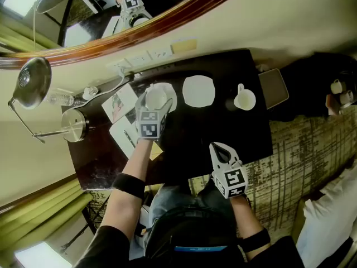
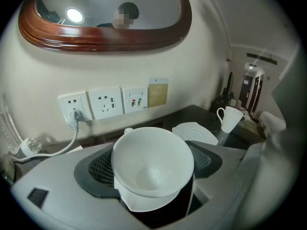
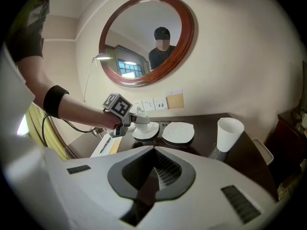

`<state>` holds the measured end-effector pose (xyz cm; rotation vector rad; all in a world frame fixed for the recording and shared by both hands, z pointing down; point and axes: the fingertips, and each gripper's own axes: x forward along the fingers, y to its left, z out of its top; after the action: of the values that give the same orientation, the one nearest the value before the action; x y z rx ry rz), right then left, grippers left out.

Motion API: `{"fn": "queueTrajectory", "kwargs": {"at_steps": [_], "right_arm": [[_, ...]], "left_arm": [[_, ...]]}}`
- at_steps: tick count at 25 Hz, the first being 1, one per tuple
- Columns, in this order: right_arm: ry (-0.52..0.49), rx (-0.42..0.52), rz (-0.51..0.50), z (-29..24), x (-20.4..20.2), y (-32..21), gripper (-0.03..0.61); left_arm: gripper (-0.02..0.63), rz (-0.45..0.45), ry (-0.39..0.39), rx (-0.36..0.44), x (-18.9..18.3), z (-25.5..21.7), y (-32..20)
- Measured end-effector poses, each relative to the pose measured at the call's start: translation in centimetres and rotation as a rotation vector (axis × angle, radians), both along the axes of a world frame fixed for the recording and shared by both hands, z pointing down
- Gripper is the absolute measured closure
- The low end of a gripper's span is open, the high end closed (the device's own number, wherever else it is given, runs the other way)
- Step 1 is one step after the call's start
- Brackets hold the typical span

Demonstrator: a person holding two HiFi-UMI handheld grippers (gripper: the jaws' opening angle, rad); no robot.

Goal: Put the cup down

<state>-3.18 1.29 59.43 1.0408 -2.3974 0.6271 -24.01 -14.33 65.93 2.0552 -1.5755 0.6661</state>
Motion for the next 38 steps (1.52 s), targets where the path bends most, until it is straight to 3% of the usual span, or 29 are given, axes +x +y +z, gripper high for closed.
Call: {"fn": "queueTrajectory", "kwargs": {"at_steps": [8,12,24,33,38], "right_arm": [[-0.009,0.009,-0.011,-1.0,1.2,-0.2,0.572],[-0.010,0.020,-0.020,-1.9,2.6,-0.5,0.572],[0.010,0.059,-0.059,-4.1,9.2,-2.9,0.572],[0.040,0.071,-0.044,-4.3,15.9,-6.5,0.572],[0.053,0.077,-0.031,-3.9,19.4,-8.2,0.572]], "left_arm": [[0.184,-0.002,-0.007,0.034,1.6,-2.0,1.4],[0.184,0.005,0.001,0.053,4.4,-3.9,2.7],[0.184,0.039,0.043,0.067,17.9,-7.1,6.9],[0.184,0.091,0.048,0.065,29.0,-6.1,8.4],[0.184,0.060,0.059,0.051,33.7,-5.2,8.5]]}}
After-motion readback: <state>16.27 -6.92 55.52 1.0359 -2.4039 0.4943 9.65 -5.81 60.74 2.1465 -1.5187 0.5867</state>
